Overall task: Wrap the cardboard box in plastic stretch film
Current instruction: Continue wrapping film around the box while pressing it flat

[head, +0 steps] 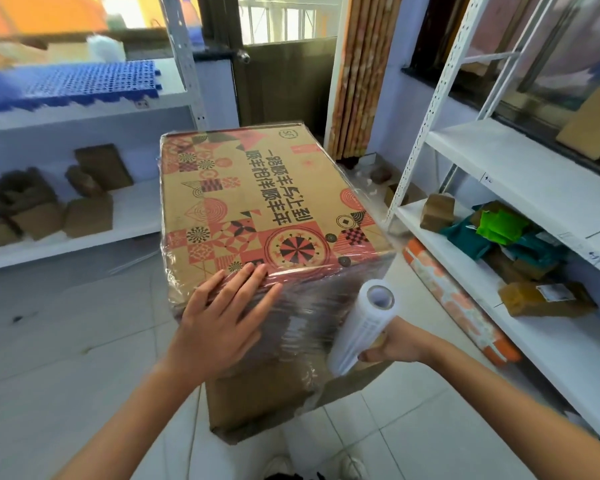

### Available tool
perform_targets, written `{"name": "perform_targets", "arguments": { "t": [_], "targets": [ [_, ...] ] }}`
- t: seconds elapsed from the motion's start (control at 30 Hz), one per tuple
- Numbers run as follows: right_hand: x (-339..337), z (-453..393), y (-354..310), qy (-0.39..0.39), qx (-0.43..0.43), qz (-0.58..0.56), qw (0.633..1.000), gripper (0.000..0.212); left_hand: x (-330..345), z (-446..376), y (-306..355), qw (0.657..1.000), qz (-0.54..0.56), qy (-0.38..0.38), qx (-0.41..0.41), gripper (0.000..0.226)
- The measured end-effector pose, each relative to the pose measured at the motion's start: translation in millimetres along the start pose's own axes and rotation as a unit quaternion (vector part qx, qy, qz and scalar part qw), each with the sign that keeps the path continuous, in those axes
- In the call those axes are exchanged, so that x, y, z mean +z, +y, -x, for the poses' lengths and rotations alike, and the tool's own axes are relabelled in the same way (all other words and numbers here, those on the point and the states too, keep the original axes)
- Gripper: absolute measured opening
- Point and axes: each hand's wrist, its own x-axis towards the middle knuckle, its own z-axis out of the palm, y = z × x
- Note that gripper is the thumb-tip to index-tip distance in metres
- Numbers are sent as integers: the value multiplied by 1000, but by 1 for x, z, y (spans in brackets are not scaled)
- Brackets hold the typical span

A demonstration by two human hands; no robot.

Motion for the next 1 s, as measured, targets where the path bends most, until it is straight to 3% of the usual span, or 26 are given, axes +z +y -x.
{"name": "perform_targets", "arguments": {
  "t": [0.33,0.57,0.67,0.87,1.0],
  "targets": [
    [-3,-7,11,36,-14,-17,999,78,-3,-3,3,1000,19,-11,-13,54],
    [9,-7,29,65,5,-33,997,44,-2,-5,2,1000,2,7,-16,51],
    [5,-10,39,117,53,-27,991,54,-2,-3,3,1000,-3,10,-13,53],
    [-7,-15,34,217,50,5,975,37,-2,-4,7,1000,-1,3,-9,58],
    [-17,-15,34,269,67,21,961,49,-4,-9,10,1000,8,5,-14,58]
  ]
}}
